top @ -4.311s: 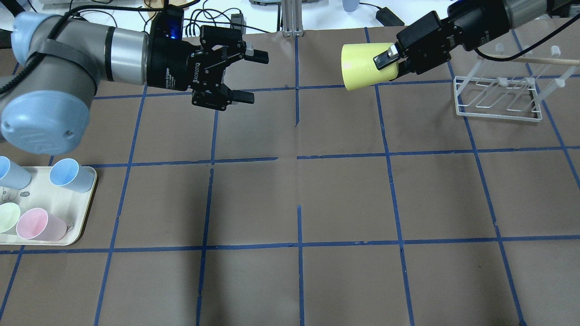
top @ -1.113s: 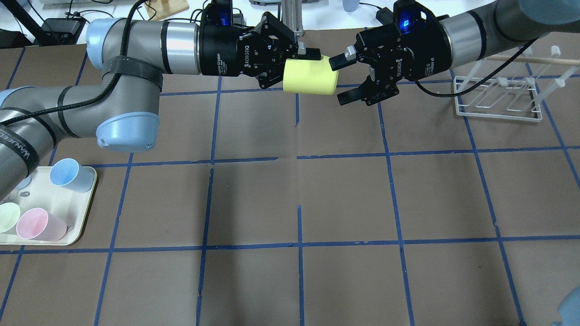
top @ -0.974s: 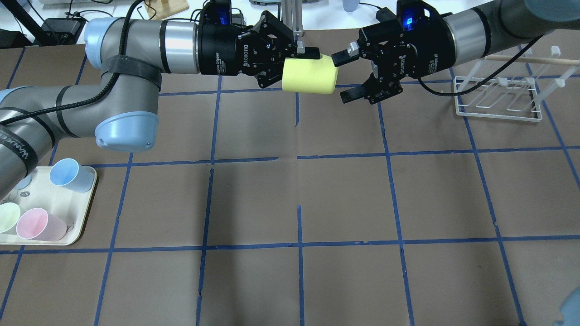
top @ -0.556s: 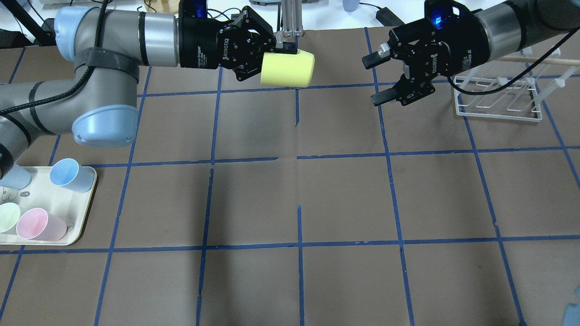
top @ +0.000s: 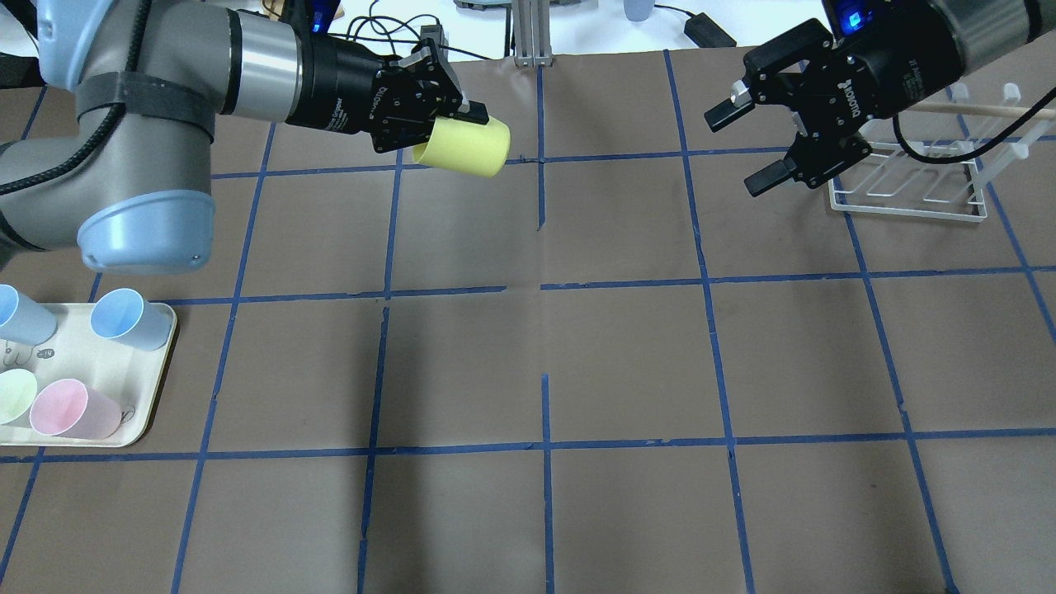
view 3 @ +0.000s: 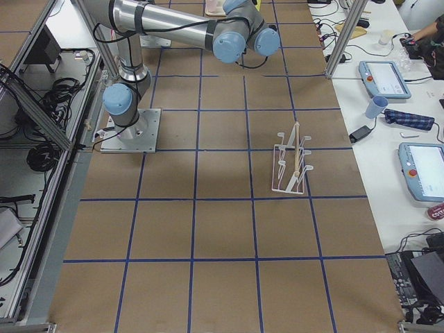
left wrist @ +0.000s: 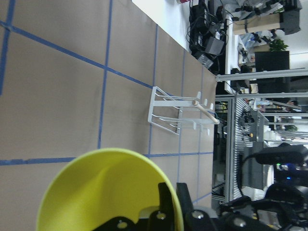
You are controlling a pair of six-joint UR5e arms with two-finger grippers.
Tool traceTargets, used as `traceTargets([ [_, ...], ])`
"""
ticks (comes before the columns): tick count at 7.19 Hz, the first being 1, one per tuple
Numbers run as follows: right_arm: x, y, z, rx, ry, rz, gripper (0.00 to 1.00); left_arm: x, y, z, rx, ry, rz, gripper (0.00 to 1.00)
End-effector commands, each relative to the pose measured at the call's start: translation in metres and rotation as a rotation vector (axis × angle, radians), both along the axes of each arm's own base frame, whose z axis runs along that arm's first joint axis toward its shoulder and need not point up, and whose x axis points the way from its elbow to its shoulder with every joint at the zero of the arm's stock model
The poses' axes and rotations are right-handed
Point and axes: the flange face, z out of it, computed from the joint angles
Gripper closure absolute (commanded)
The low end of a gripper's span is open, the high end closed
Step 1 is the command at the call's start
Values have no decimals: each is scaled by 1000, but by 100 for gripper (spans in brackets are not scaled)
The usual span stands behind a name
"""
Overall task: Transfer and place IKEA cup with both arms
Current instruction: 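Carry the yellow cup with the left gripper toward the tray while the right arm withdraws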
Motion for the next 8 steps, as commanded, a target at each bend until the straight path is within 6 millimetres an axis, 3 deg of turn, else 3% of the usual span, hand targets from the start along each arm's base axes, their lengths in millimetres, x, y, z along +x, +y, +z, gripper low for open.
traceTargets([
  [1,-9,11,25,-3,285,-57,0,18,20,-2,-80,-280,-190,100],
  [2,-18,15,30,30,430,-93,0,30,28,-3,-119,-438,-305,100],
  [3,-13,19,42,13,539,-138,0,43,34,-5,-115,-567,-367,100],
  [4,2,18,43,-5,719,-146,0,64,39,-8,-110,-731,-467,100],
  [5,37,20,45,-43,821,-134,0,92,40,-11,-93,-862,-572,100],
  [6,58,27,43,-47,895,-114,0,133,37,-13,-74,-933,-635,100],
  [7,72,31,32,-47,970,-107,0,188,31,-19,-82,-942,-704,100],
  [8,91,32,28,-106,972,-105,0,260,30,-36,-81,-927,-759,100],
])
